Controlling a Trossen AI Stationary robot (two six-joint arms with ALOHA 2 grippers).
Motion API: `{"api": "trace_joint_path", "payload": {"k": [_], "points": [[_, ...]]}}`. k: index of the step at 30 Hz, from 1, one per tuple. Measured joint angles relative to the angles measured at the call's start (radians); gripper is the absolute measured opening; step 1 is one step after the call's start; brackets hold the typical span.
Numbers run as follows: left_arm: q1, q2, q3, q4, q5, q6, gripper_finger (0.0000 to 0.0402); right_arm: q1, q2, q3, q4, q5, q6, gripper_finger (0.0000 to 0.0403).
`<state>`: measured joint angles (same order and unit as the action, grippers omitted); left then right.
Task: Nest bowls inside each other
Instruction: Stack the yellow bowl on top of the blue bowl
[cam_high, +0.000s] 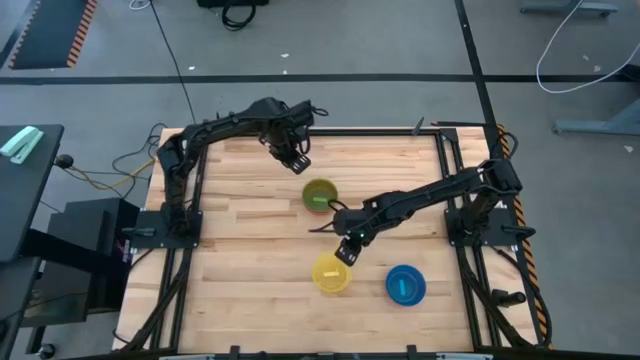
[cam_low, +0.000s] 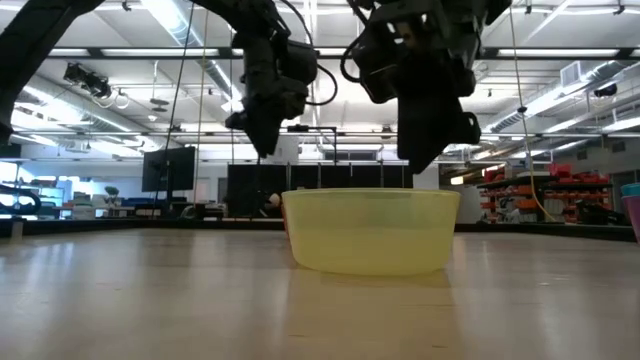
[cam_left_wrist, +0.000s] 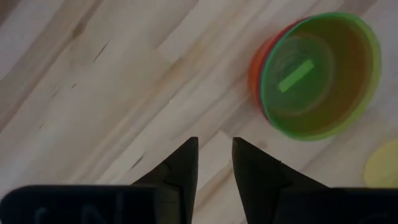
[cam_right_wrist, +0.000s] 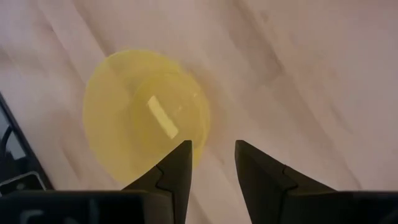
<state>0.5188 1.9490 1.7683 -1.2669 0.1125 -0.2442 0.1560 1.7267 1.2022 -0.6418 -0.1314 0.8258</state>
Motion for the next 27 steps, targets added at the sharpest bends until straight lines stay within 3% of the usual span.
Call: {"api": "trace_joint_path", "payload": {"k": [27], "points": [[0.029, -0.019, -0.001, -0.065, -0.041, 0.023, 0.0107, 0.018, 0.149, 0.000, 0.083, -0.075, -0.011, 0.0130]]}}
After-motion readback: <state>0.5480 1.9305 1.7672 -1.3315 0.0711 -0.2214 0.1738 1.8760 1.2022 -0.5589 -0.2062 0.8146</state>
